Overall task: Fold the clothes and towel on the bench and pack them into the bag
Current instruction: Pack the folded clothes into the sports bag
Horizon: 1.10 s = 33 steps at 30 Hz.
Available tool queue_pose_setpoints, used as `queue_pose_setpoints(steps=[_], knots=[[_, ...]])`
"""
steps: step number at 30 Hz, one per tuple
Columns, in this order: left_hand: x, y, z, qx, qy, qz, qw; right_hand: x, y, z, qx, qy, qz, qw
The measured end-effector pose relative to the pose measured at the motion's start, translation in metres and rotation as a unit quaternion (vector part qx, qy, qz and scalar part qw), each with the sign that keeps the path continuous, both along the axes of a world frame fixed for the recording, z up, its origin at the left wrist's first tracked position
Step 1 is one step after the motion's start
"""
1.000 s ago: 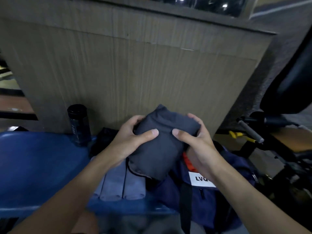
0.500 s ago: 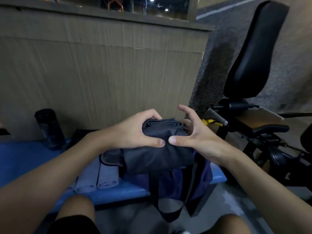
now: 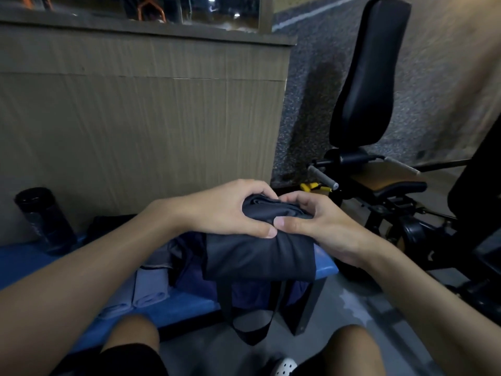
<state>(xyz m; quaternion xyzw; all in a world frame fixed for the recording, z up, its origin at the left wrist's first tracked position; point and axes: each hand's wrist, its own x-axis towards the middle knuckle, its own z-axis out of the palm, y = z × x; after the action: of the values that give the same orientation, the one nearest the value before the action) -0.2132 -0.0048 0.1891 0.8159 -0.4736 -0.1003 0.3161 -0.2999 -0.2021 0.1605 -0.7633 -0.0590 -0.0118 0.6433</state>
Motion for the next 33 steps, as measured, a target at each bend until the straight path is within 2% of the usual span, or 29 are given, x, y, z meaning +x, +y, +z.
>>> queue_pose_setpoints(steps=[4, 7, 9, 11, 14, 16, 18, 21, 24, 30, 33], knots=[[0.001, -0.003, -0.009, -0.036, 0.018, 0.019, 0.999, -0.004, -0.003, -0.006, 0.047, -0.007, -0.053, 0.997], [0.006, 0.004, -0.017, -0.129, 0.070, 0.092, 0.985, -0.002, -0.003, -0.015, 0.082, -0.019, -0.123, 0.989], [0.007, 0.006, -0.028, -0.237, 0.129, 0.179, 0.946, 0.001, -0.002, -0.021, 0.133, -0.036, -0.185, 0.973], [0.005, 0.005, -0.041, -0.328, 0.238, 0.236, 0.883, 0.003, 0.001, -0.025, 0.207, -0.043, -0.223, 0.952], [-0.007, -0.006, -0.058, -0.391, 0.381, 0.228, 0.806, 0.003, 0.012, -0.030, 0.299, -0.023, -0.232, 0.925], [-0.014, -0.013, -0.062, -0.440, 0.415, 0.230, 0.763, 0.004, 0.021, -0.033, 0.333, -0.020, -0.235, 0.913], [-0.017, -0.017, -0.066, -0.458, 0.451, 0.221, 0.734, 0.006, 0.030, -0.036, 0.368, -0.013, -0.243, 0.898], [-0.019, -0.017, -0.068, -0.432, 0.509, 0.177, 0.723, 0.006, 0.039, -0.042, 0.387, 0.005, -0.216, 0.896], [-0.014, -0.012, -0.071, -0.457, 0.493, 0.195, 0.714, 0.003, 0.041, -0.045, 0.356, 0.020, -0.166, 0.919], [-0.009, 0.004, -0.070, -0.416, 0.431, 0.214, 0.771, 0.003, 0.036, -0.042, 0.259, 0.038, -0.067, 0.963], [-0.004, 0.011, -0.069, -0.366, 0.424, 0.204, 0.803, 0.008, 0.038, -0.047, 0.255, 0.038, -0.048, 0.965]])
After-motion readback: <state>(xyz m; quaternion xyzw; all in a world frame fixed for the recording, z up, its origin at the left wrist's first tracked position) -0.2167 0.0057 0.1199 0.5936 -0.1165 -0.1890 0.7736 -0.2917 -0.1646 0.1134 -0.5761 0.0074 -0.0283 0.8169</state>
